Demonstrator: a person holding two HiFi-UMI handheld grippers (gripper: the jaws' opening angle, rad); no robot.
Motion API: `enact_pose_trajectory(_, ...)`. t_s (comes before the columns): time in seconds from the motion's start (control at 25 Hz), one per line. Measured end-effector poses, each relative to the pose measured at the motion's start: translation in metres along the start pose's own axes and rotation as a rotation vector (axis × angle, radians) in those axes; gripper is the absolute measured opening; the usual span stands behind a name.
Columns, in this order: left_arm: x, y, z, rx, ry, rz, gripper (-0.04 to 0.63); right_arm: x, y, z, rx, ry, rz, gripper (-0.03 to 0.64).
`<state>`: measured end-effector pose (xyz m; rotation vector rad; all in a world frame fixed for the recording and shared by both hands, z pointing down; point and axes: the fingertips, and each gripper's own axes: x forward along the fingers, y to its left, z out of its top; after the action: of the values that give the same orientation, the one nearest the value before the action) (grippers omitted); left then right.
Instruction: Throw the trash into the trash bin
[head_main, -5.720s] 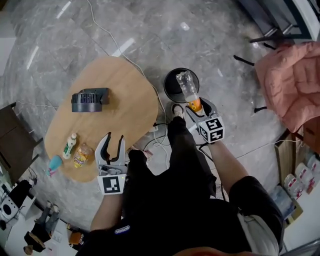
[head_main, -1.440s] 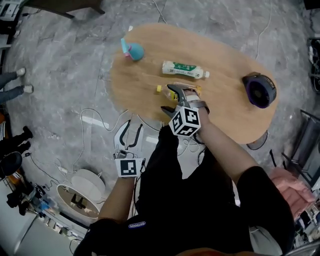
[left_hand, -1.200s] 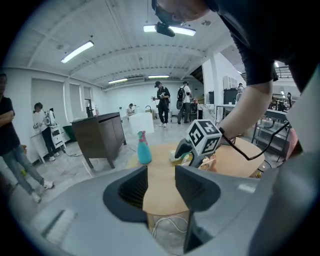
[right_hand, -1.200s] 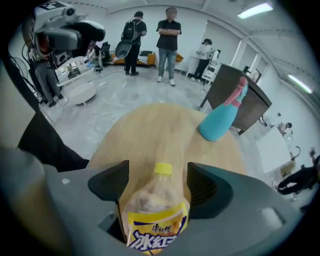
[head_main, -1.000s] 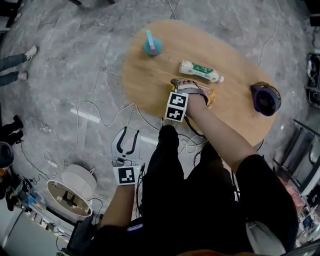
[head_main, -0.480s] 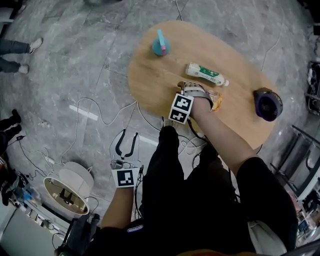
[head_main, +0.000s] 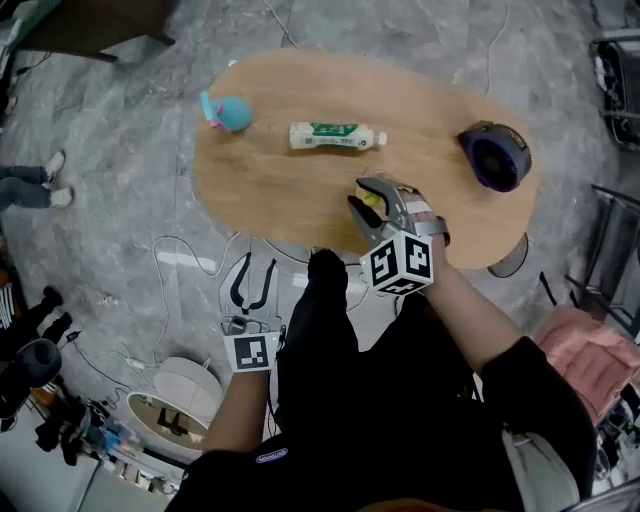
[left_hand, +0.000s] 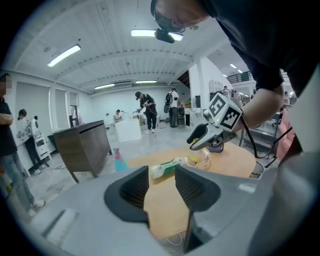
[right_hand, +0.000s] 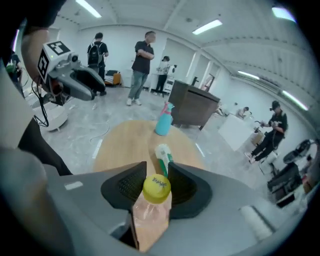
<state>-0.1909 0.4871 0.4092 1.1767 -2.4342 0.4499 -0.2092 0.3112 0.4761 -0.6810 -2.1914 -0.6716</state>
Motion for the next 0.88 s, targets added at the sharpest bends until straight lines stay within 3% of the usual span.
enact_pose_trajectory(0.12, 0.031, -0.039, 0.029, -0.028, -0.027, -0.051, 0.166, -0.049, -0.024, -0.023, 0.094, -0.076, -0.077, 0.164)
enact_pose_trajectory(0.4, 0.094, -0.144, 0.087, 0.080, -0.056, -0.247, 0.166, -0.150, -0.066, -0.084, 0.326, -0.211, -0.225, 0.163)
enact_pose_trajectory(0.88, 0.146, -0.307, 0.148, 0.217, -0.102, -0.476, 0.166, -0.298, -0.082, -0.219, 0.578, -0.252, -0.431, 0.161)
